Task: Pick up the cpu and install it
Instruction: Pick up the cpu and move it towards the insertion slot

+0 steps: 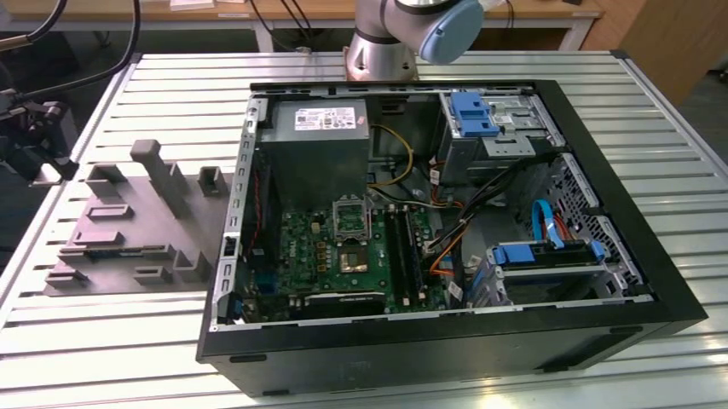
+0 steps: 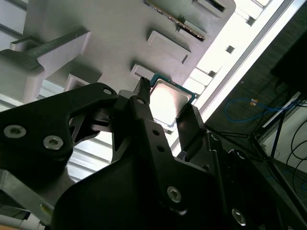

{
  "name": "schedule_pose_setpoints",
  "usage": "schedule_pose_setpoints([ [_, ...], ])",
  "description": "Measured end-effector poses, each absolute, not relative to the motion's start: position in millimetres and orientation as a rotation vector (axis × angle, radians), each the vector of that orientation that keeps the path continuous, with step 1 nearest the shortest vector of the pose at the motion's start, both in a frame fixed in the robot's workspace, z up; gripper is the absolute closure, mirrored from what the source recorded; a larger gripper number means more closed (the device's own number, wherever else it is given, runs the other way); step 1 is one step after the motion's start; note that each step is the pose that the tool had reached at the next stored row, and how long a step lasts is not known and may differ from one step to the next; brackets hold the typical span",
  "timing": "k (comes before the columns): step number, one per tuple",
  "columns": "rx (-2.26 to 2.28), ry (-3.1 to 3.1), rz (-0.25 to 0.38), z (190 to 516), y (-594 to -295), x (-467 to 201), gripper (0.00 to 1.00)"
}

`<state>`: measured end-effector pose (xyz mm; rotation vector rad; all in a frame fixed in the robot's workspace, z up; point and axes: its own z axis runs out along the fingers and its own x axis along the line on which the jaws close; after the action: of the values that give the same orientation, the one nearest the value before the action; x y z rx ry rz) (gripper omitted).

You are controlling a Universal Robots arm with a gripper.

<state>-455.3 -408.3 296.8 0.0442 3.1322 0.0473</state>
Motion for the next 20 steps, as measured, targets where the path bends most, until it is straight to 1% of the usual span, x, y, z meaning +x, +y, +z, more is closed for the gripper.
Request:
schedule_pose_setpoints([
  [20, 0.044, 3.132, 0.04, 301.5, -408.3, -455.3, 0.53],
])
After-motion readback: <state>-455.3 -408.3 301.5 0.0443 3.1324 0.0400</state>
